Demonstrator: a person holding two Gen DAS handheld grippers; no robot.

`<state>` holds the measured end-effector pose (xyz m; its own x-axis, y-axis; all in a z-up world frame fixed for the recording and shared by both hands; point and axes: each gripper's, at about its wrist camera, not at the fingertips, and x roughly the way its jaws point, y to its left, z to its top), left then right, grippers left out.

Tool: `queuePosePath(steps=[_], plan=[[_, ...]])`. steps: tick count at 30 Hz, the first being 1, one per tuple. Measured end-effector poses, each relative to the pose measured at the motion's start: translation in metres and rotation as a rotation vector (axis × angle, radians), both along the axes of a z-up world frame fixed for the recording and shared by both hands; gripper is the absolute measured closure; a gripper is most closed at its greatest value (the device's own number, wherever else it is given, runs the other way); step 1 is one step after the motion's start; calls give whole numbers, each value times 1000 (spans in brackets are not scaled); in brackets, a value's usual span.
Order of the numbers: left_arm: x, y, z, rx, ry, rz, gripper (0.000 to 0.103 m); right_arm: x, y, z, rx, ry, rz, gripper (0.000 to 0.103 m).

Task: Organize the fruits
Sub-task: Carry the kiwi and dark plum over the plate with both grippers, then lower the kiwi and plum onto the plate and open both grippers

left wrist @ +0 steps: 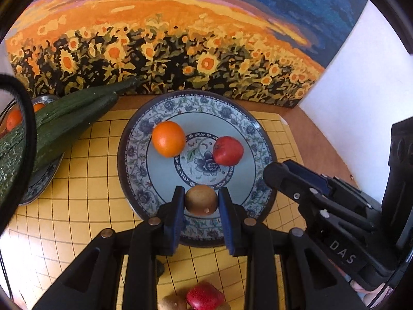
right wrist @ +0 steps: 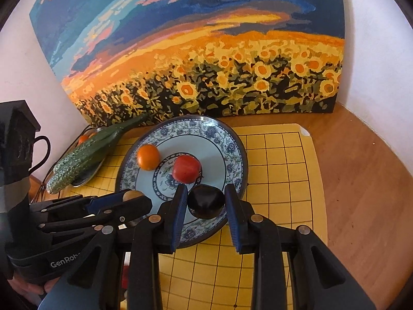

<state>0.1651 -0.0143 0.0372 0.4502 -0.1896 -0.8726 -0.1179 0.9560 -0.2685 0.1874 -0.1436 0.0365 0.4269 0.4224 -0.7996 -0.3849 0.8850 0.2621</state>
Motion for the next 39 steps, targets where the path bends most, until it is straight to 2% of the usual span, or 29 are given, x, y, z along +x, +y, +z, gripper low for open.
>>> queuePosePath(steps=[14, 23, 33, 39], plan=[[24, 16, -12, 15, -6, 28, 76, 20, 17, -21, -70, -12, 33, 72], [35, 19, -18, 24, -22, 30, 76, 27, 25, -24, -83, -45, 50, 72], [36, 16, -18, 24, -25, 17, 76, 30, 27, -26, -77, -41, 53, 72], [29, 19, -15, 31, -24, 25, 68, 25, 23, -24, -59, -37, 50, 62]])
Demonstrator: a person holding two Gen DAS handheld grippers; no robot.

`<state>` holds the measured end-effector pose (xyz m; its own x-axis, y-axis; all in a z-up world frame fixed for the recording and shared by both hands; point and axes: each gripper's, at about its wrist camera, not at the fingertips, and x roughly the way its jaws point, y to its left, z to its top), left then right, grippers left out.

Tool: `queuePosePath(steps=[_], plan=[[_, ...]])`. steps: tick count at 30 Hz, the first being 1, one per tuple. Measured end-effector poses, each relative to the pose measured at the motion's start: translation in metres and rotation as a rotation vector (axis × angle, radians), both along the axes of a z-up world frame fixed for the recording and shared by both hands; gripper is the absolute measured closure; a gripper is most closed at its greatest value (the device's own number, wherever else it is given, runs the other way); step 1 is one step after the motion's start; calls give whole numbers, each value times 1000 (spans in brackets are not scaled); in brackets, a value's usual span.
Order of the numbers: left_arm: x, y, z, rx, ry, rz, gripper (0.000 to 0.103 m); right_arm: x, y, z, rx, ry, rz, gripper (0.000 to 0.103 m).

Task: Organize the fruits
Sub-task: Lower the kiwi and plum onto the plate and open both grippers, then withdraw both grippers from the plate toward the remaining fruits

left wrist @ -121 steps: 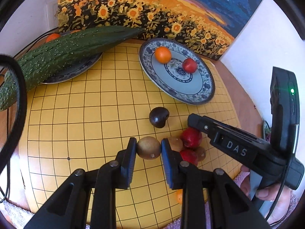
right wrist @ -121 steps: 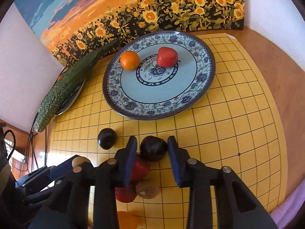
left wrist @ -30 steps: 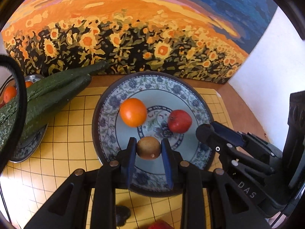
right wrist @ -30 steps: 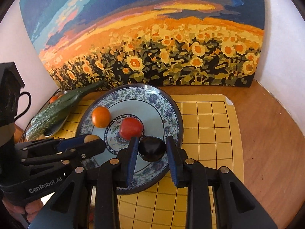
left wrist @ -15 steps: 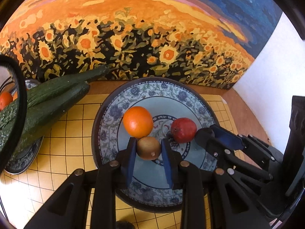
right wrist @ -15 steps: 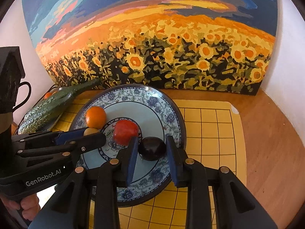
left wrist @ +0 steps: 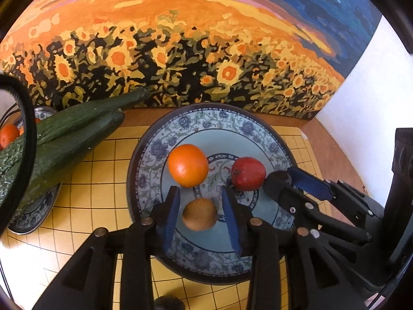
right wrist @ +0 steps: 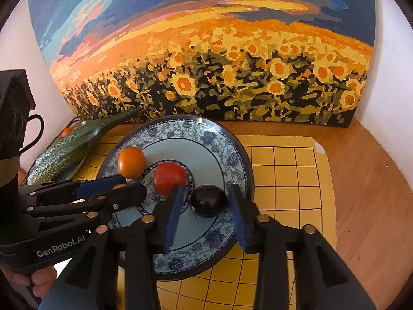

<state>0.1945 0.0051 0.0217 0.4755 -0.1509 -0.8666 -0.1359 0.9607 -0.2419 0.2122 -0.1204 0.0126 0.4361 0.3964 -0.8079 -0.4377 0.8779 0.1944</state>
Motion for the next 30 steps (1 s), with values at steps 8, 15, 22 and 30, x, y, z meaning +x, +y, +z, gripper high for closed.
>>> queuePosePath(steps=[8, 15, 22, 30], plan=[[-12, 6, 9, 1, -8, 22, 63, -12, -3, 12, 15, -21, 14, 50], [-24, 6, 16, 7, -13, 24, 61, -27, -4, 22, 35, -24, 18, 48], [-40, 10, 27, 3, -16, 26, 61, -43, -11, 33, 55, -24, 11, 46], [-60, 11, 43, 9, -24, 29, 61, -57, -18, 42, 66, -27, -7, 46]])
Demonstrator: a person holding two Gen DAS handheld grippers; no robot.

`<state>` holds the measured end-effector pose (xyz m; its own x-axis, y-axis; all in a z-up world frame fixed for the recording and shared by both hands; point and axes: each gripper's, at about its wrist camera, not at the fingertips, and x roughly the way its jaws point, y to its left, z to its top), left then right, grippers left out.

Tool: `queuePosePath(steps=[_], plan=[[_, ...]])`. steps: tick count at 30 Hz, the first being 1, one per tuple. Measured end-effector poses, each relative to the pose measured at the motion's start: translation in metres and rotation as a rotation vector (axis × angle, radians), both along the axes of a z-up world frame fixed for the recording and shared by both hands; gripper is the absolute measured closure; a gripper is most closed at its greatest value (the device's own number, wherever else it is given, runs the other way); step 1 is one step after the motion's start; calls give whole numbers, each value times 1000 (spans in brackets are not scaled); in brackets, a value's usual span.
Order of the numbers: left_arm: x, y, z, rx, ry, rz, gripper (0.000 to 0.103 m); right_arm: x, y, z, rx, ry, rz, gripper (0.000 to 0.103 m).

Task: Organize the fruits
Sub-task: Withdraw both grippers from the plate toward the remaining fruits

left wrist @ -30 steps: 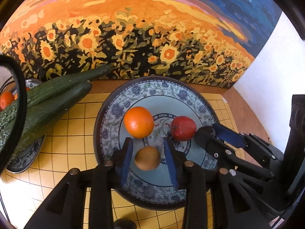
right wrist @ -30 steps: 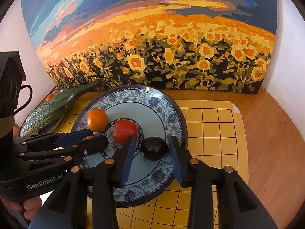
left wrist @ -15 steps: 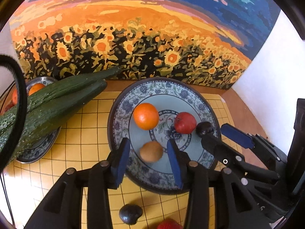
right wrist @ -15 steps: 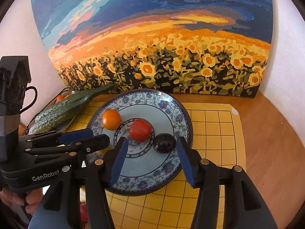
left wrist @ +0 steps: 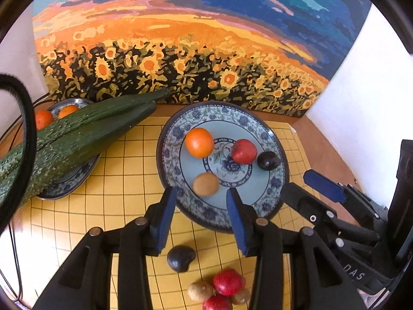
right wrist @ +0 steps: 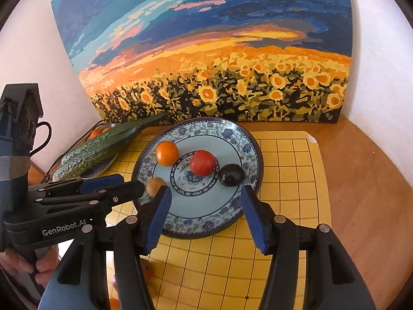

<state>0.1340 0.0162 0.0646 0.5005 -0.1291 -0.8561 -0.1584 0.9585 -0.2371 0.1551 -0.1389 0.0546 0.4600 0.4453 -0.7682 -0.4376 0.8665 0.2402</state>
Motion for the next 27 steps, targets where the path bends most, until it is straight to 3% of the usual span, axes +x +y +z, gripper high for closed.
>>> queuePosePath(steps=[27], plan=[[-63, 0, 18, -5, -4, 18, 59, -52, -6, 12, -3, 4, -6, 44]])
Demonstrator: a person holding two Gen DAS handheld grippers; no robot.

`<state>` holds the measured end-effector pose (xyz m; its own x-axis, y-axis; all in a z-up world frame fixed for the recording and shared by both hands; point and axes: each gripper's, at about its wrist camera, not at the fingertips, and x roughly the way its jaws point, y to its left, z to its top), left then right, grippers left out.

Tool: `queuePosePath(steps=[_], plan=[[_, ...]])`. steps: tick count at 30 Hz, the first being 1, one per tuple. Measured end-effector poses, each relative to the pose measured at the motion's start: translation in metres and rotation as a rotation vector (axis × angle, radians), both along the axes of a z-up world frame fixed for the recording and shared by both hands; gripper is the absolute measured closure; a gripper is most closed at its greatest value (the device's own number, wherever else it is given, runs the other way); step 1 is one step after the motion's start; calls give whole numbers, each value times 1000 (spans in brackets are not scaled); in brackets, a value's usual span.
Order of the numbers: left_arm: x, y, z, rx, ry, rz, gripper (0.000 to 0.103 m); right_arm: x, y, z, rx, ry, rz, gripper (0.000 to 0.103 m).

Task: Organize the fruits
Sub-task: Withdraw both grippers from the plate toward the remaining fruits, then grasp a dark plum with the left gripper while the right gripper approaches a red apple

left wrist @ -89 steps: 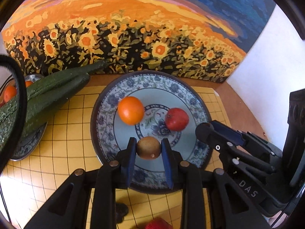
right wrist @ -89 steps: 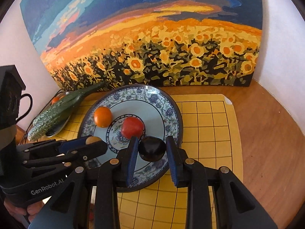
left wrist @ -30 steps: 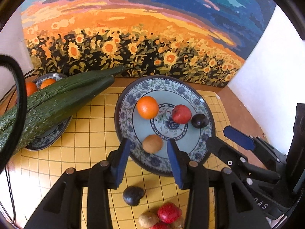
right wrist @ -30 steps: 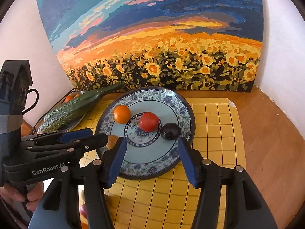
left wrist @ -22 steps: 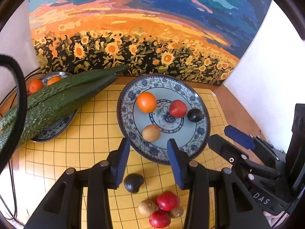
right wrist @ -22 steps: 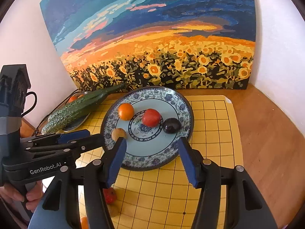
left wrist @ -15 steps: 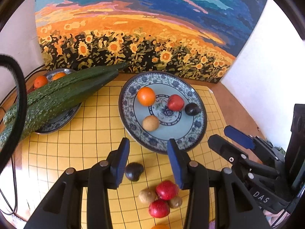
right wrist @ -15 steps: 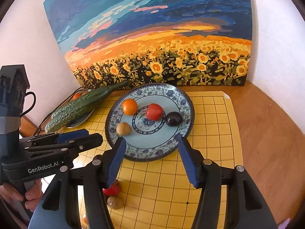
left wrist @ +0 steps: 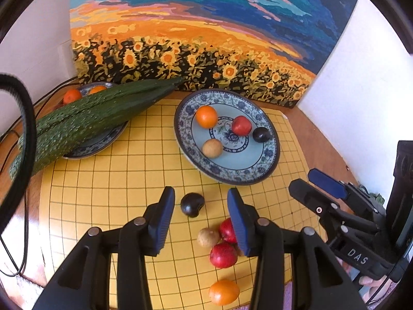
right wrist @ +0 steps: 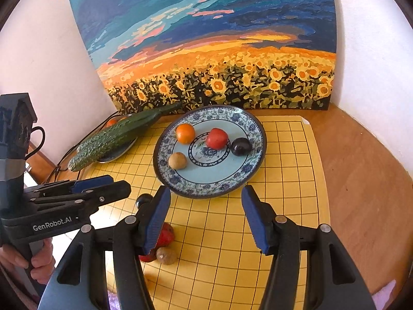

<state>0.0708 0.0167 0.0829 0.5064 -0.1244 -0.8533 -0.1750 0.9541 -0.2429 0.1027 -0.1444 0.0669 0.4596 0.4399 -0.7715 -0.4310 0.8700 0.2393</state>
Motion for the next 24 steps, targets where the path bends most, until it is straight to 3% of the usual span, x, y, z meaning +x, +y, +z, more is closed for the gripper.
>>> queuePosePath(steps=[14, 24], plan=[[-17, 11, -21, -4, 49, 36, 59, -15, -2, -16, -10, 42, 10, 44], [-2, 4, -41, -4, 70, 24, 59, -19, 1, -32, -25, 80, 16, 44]])
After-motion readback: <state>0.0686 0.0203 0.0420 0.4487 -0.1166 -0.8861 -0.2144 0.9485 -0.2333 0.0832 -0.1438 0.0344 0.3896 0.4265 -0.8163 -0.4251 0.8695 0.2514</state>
